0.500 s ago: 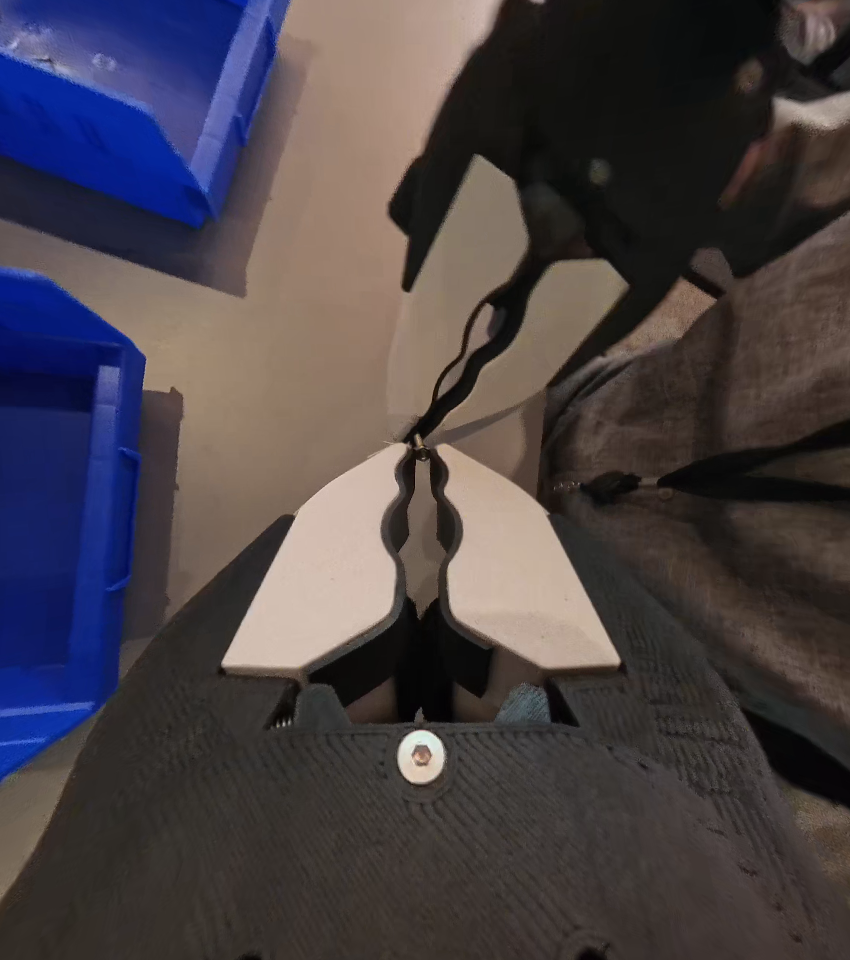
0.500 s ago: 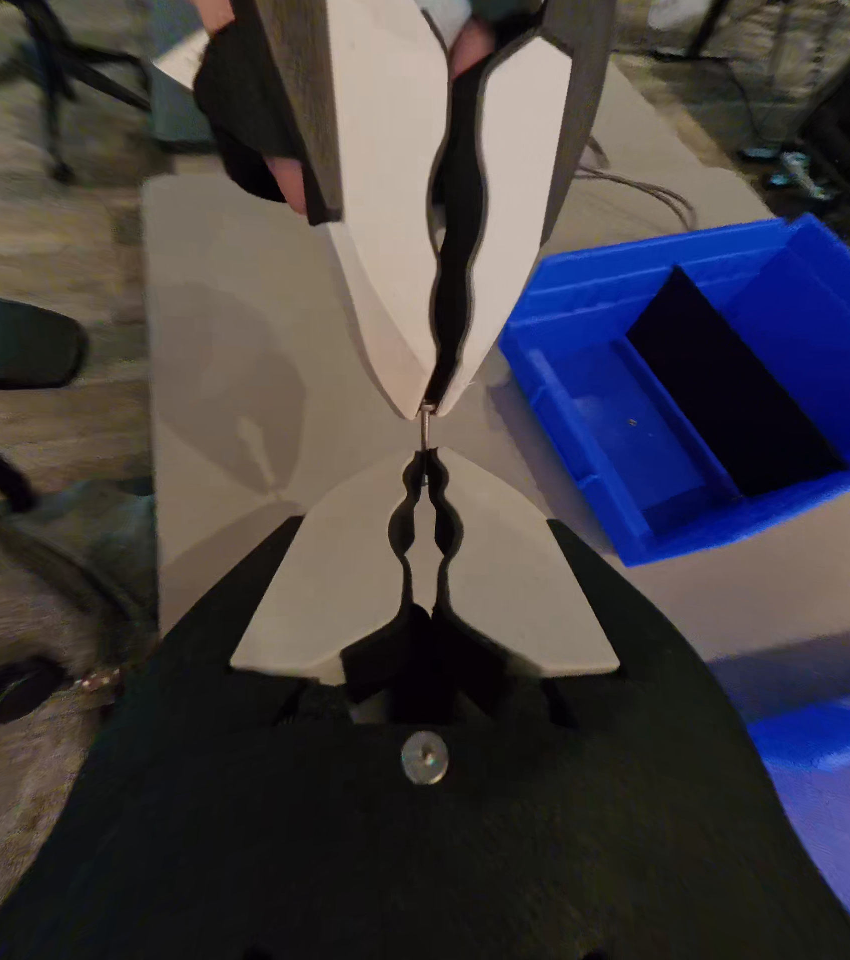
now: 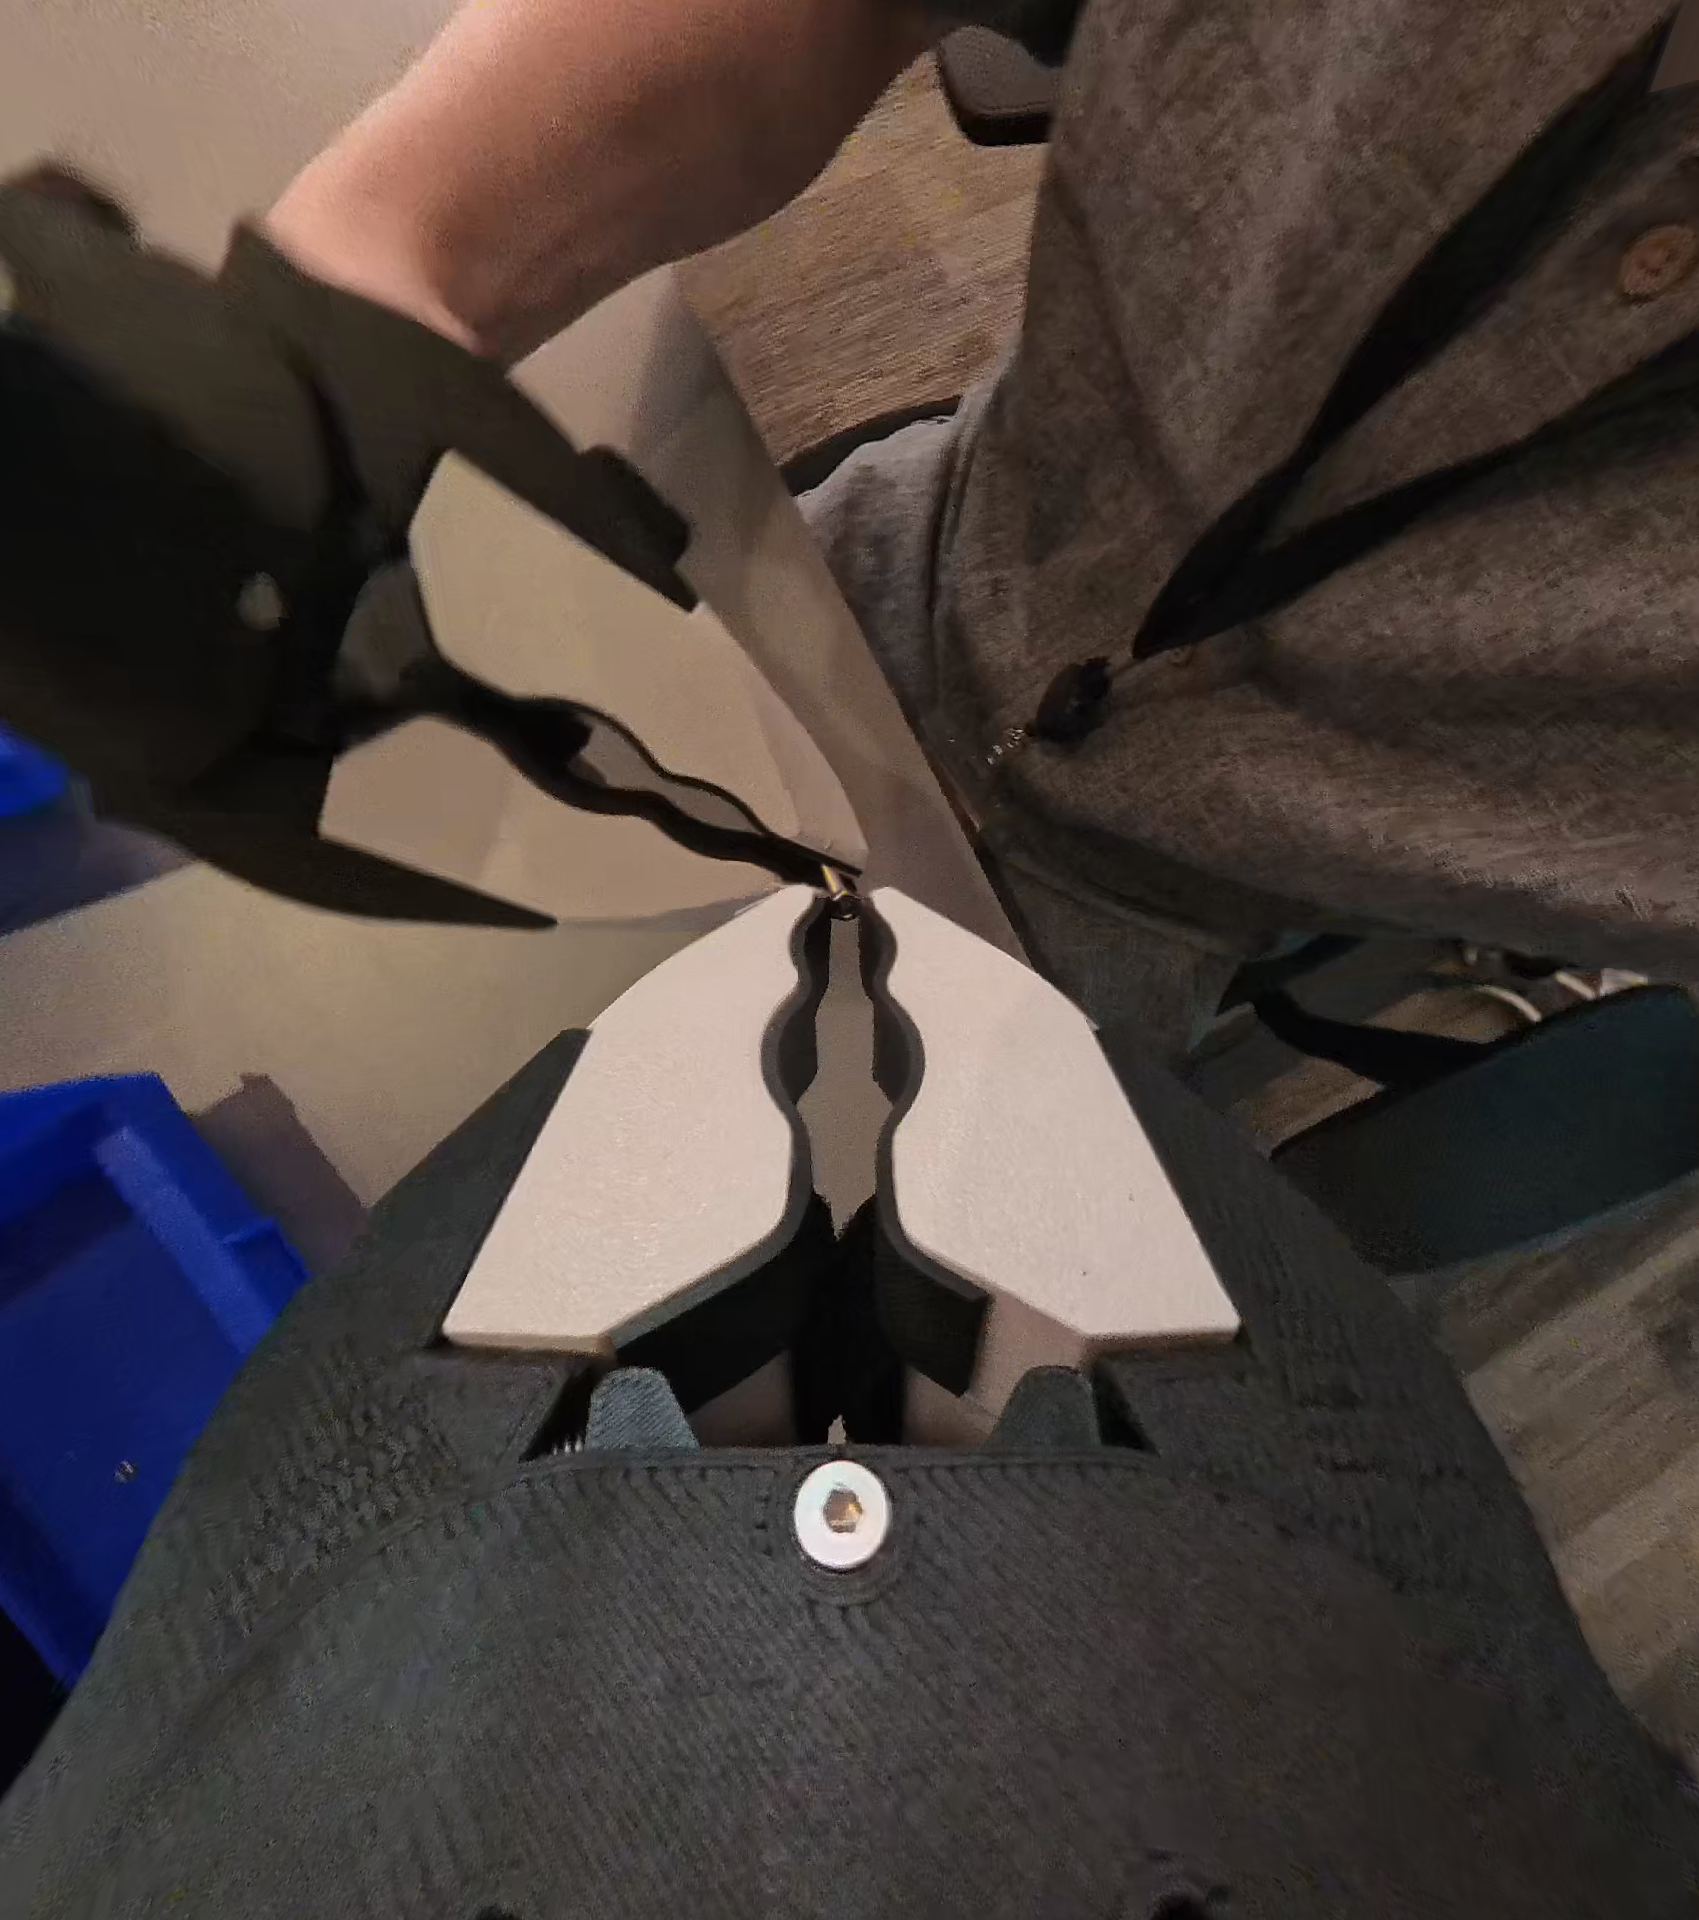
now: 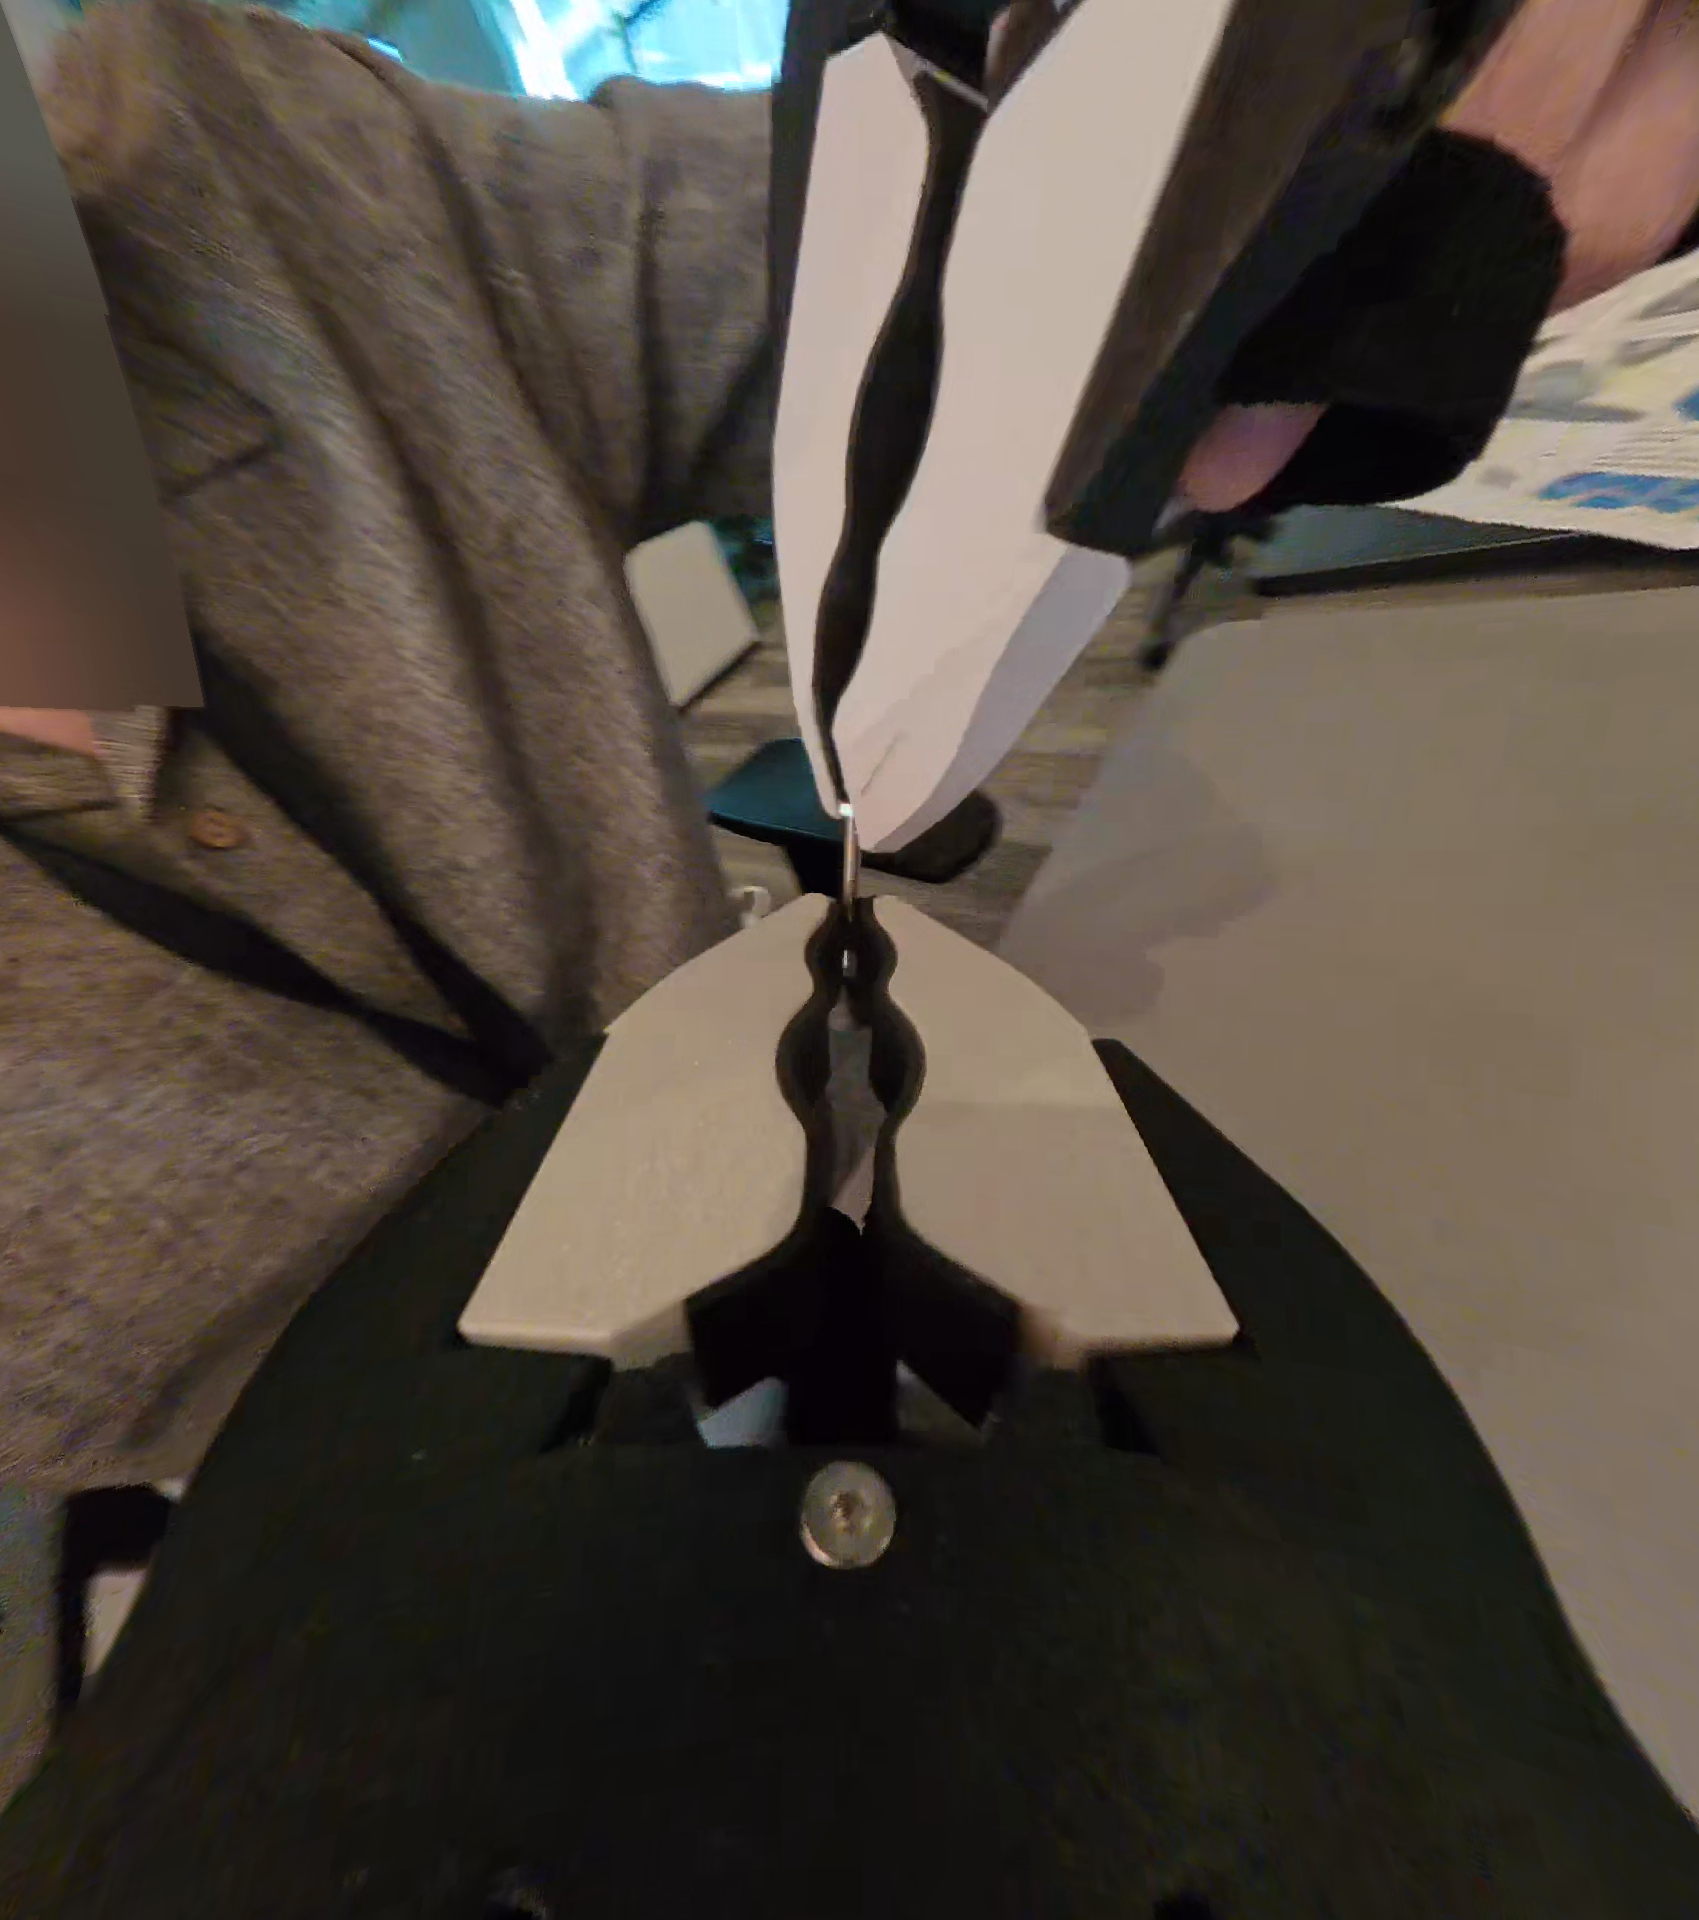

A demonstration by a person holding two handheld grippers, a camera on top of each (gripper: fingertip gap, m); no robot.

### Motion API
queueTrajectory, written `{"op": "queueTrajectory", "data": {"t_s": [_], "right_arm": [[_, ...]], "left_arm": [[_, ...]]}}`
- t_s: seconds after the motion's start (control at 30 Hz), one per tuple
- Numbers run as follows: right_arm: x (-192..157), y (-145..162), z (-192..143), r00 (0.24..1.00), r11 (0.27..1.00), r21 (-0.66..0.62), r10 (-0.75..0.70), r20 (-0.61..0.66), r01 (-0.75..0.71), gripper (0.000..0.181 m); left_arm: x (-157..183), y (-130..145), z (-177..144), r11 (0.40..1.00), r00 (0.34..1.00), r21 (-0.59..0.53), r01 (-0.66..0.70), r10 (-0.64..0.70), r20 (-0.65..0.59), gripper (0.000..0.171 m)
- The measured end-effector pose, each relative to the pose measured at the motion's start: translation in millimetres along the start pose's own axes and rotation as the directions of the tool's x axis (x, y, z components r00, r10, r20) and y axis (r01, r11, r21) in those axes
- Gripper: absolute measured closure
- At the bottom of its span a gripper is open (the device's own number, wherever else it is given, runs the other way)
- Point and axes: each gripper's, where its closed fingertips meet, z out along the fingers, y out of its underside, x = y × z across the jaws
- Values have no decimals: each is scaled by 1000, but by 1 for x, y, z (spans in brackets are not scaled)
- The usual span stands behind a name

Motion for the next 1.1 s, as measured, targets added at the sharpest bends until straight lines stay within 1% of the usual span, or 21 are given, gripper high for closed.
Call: {"op": "queueTrajectory", "data": {"t_s": [0.1,0.17,0.3,0.37,0.5,0.63,0.7,0.73,0.8,0.83,0.87,0.9,0.93,0.97,1.0,1.03,1.1], "right_arm": [[-11,-2,5,983,998,14,60,175,-63,180],[-20,-4,7,955,994,17,95,282,-104,180],[-31,-5,12,899,987,10,141,414,-159,180],[-34,-5,15,885,986,7,145,443,-165,180],[-36,-6,16,885,986,13,144,443,-168,179],[-35,-10,15,901,988,27,126,414,-151,179],[-33,-9,14,915,989,24,125,384,-145,179],[-29,-9,14,926,989,22,128,356,-145,179],[-16,-8,13,964,989,33,131,233,-143,179],[-7,-10,11,983,990,54,120,140,-129,180],[4,-12,6,993,991,72,112,18,-113,179],[15,-13,1,988,991,80,113,-106,-105,179],[28,-15,-7,962,990,102,117,-247,-94,179],[38,-16,-17,918,989,116,127,-376,-89,179],[47,-16,-27,856,990,120,127,-502,-77,179],[51,-17,-36,792,993,107,101,-602,-45,180],[56,-17,-49,655,1000,23,13,-755,6,180]], "left_arm": [[8,-5,0,993,993,9,-115,115,-33,166],[13,-9,0,979,978,32,-201,202,-43,166],[23,-13,1,956,953,45,-291,294,-71,166],[26,-14,2,951,947,49,-305,309,-87,166],[27,-16,2,954,951,45,-296,299,-80,164],[23,-20,-1,970,969,52,-239,241,-54,145],[21,-22,-6,974,975,68,-216,218,-32,141],[19,-24,-10,979,982,80,-187,189,-16,137],[9,-24,-18,991,995,92,-93,89,47,132],[-1,-22,-23,994,994,106,-29,18,109,132],[-15,-15,-29,992,977,108,57,-78,199,133],[-22,-5,-34,981,952,108,159,-181,246,133],[-28,2,-39,950,908,143,278,-308,283,141],[-27,2,-41,912,880,204,355,-400,257,142],[-25,2,-43,882,857,258,395,-454,242,147],[-31,8,-46,856,814,289,429,-505,287,152],[-38,17,-49,825,760,319,466,-558,333,153]]}}
